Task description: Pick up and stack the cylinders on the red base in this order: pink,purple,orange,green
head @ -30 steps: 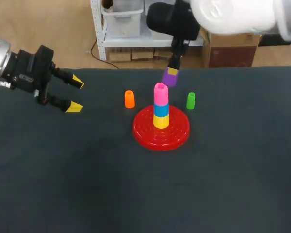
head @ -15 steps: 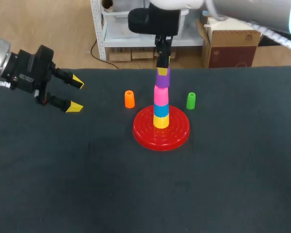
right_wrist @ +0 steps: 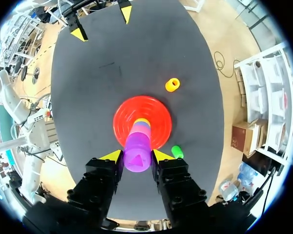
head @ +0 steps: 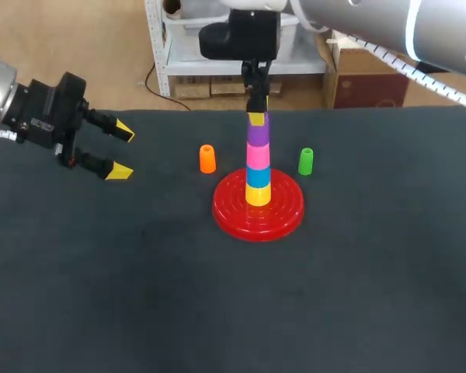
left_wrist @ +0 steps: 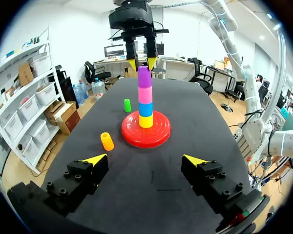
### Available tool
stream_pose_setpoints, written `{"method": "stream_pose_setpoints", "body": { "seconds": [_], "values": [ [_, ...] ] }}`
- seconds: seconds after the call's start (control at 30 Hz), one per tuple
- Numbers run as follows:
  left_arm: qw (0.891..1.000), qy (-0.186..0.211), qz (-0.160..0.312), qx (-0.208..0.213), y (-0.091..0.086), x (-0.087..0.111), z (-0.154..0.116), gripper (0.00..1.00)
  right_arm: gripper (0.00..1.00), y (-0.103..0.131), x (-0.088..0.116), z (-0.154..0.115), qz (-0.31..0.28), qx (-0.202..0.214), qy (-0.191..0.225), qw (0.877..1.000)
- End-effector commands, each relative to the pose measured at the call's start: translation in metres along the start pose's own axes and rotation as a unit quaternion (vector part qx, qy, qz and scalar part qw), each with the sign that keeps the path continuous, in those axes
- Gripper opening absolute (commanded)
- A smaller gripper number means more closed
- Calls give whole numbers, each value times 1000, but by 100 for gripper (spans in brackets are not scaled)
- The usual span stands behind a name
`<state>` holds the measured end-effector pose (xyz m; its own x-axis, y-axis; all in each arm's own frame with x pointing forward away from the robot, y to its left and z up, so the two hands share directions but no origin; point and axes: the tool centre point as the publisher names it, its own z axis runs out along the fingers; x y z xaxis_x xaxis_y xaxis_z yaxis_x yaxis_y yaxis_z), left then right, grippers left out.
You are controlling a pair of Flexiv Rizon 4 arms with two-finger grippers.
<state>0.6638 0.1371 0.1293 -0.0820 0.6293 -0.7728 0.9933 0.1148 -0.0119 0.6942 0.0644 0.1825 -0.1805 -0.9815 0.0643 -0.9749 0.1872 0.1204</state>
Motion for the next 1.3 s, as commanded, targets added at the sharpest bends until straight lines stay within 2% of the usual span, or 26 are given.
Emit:
{"method": "stream_pose_setpoints", "body": {
  "seconds": [0.03, 0.23, 0.37, 0.4, 0.43, 0.47, 0.63, 0.7, 0.77, 0.97, 1.07, 1.13, 1.3],
  "values": [
    [1000, -1, 1, -2, -1, 1, 0, 100, 0, 0, -6, 11, -4, -8, 9, 1000],
    [1000, -1, 1, -2, -1, 1, 0, 100, 0, 4, -2, 18, 5, -10, 16, 1000],
    [1000, -1, 1, -2, -1, 1, 0, 100, 0, 11, 4, 16, 23, -4, 0, 1000],
    [1000, -1, 1, -2, -1, 1, 0, 100, 20, 13, 5, 12, 29, 2, -6, 1000],
    [1000, -1, 1, -2, -1, 1, 0, 100, 64, 14, 5, 7, 35, 8, -16, 999],
    [1000, -1, 1, -2, -1, 1, 0, 100, 100, 15, 5, 1, 38, 16, -30, 999],
    [1000, -1, 1, -2, -1, 1, 0, 100, 100, 10, -10, -31, 30, 35, -95, 994],
    [1000, -1, 1, -2, -1, 1, 0, 100, 100, 5, -22, -39, 18, 29, -106, 994],
    [1000, -1, 1, -2, -1, 1, 0, 100, 100, -1, -37, -40, 2, 22, -99, 995],
    [1000, -1, 1, -2, -1, 1, 0, 100, 100, -15, -86, -6, -35, -23, -65, 997],
    [1000, -1, 1, -2, -1, 1, 0, 100, 100, -20, -105, 16, -37, -38, -63, 997],
    [1000, -1, 1, -2, -1, 1, 0, 100, 100, -24, -113, 30, -29, -47, -70, 996],
    [1000, -1, 1, -2, -1, 1, 0, 100, 100, -35, -121, 61, 0, -33, -58, 998]
  ]
}}
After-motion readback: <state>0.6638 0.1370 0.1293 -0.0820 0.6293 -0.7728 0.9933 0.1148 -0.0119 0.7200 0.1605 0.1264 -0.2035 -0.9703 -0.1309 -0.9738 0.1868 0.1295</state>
